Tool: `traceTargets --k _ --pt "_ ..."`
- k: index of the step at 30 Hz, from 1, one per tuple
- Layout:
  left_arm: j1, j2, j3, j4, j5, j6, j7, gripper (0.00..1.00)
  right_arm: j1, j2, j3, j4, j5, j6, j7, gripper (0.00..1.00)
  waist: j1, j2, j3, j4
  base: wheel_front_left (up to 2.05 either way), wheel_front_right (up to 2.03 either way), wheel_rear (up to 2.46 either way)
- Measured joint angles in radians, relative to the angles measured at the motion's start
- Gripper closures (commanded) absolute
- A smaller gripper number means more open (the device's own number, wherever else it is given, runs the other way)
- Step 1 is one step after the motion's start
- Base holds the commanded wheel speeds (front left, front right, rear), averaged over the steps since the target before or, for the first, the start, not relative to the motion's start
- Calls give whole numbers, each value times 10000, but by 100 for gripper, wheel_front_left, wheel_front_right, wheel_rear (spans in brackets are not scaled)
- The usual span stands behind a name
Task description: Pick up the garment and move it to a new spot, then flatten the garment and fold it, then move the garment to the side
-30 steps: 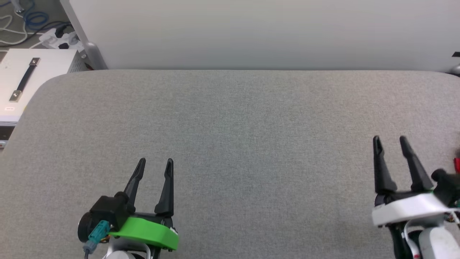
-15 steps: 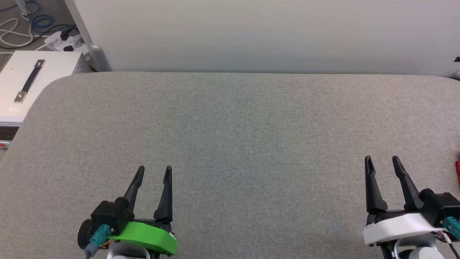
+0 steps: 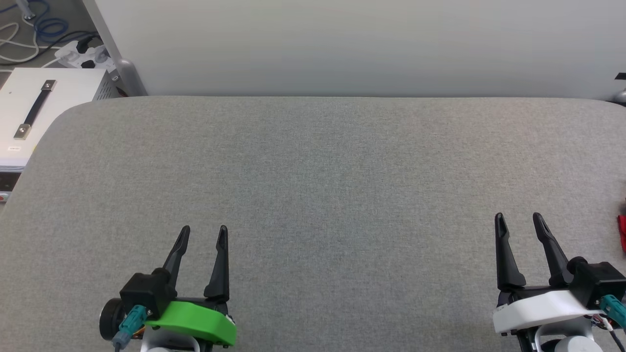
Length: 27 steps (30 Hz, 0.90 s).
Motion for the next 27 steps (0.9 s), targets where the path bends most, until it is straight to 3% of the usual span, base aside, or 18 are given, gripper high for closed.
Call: traceTargets --k 22,23,27 --pt "1 -6 -92 -362 73 6 0 0 -17 -13 -73 12 -105 0 0 0 0 0 144 -27 0 0 0" --pt "0 -4 -94 -355 73 4 2 100 -16 -13 -75 12 -105 0 2 100 0 0 144 -27 0 0 0" --pt "-1 -2 -115 -357 73 4 17 100 -16 -13 -77 12 -104 0 6 100 0 0 144 -27 0 0 0"
